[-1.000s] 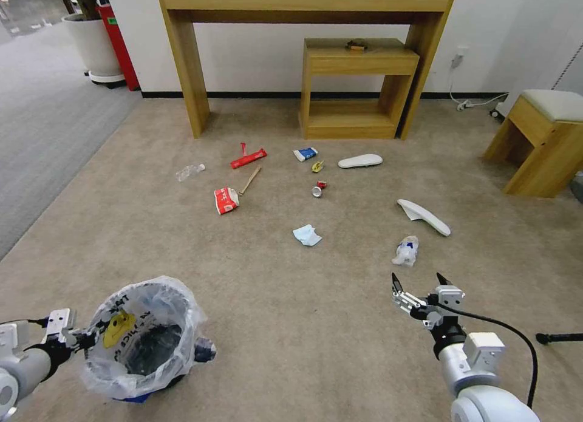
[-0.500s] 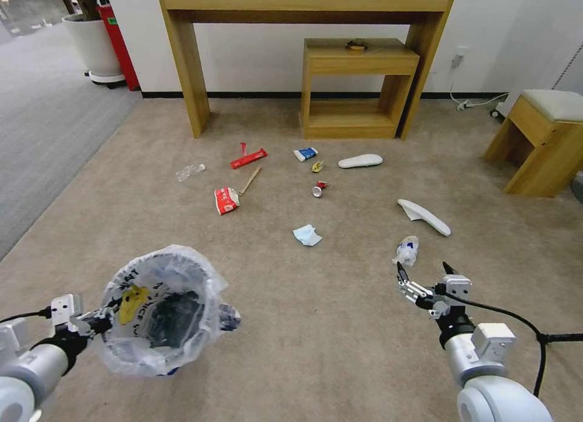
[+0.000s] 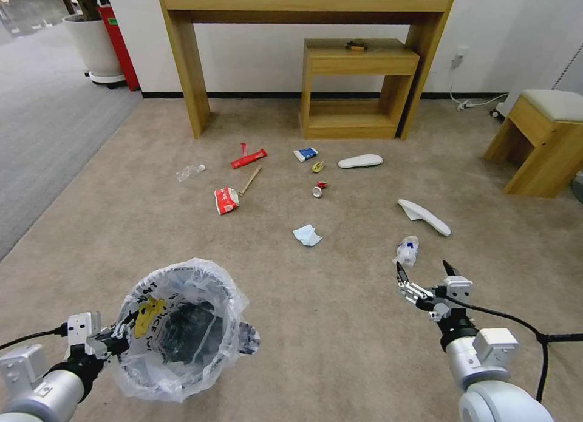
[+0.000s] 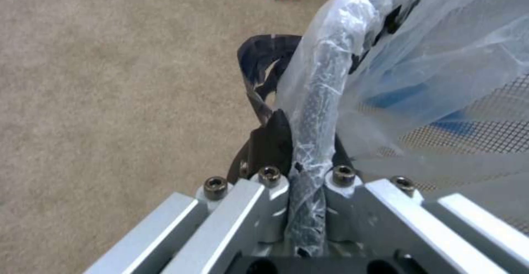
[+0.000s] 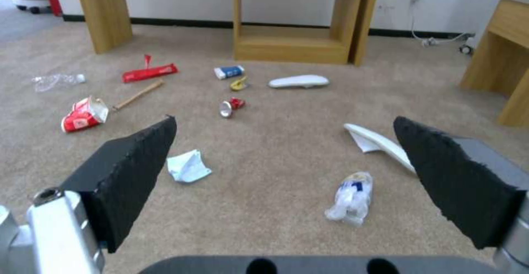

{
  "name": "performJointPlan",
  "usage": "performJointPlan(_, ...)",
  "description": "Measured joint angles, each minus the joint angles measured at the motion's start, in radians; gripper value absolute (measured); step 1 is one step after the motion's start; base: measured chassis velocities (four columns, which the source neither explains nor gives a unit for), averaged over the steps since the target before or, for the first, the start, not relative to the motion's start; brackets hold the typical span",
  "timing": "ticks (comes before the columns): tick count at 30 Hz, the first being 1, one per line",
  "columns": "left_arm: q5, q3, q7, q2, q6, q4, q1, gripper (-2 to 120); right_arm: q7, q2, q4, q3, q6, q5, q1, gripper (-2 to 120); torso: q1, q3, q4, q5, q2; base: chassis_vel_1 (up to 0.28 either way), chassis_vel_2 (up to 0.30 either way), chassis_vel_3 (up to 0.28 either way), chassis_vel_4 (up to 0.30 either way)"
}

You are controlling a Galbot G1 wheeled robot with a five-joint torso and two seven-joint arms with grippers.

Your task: Pick up the trash bin and place the garbage on the floor into it.

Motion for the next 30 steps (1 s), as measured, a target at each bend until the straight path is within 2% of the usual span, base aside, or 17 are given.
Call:
performJointPlan(11, 0.004, 0.0, 0.011, 0.002, -0.007, 0.008, -0.003, 1, 0.0, 0.003, 0.002, 0.001, -0.008, -0.018, 0.006, 100, 0.0, 0.0, 0.0, -0.0001, 0.0, 0.0, 0.0, 0.0, 0.0)
performJointPlan(15, 0.008, 0.0, 0.018, 0.001, -0.015, 0.009, -0.001, 1, 0.0, 0.007, 0.002, -0.003, -0.008, -0.023, 0.007, 100, 0.0, 0.0, 0.0001, 0.0001, 0.0, -0.013, 0.132, -0.001, -0.122)
performJointPlan(22, 0.014, 0.004, 0.023, -0.002, -0.018, 0.007, -0.001, 1, 0.001, 0.009, 0.001, -0.004, -0.009, -0.023, 0.006, 100, 0.0, 0.0, 0.0002, 0.0001, 0.0, -0.015, 0.307, 0.003, -0.34)
performJointPlan(30, 0.021, 0.005, 0.029, -0.004, -0.022, 0.006, -0.001, 1, 0.002, 0.009, -0.008, -0.004, -0.008, -0.021, 0.011, 100, 0.0, 0.0, 0.0, -0.0002, 0.0, -0.001, 0.489, -0.008, -0.473)
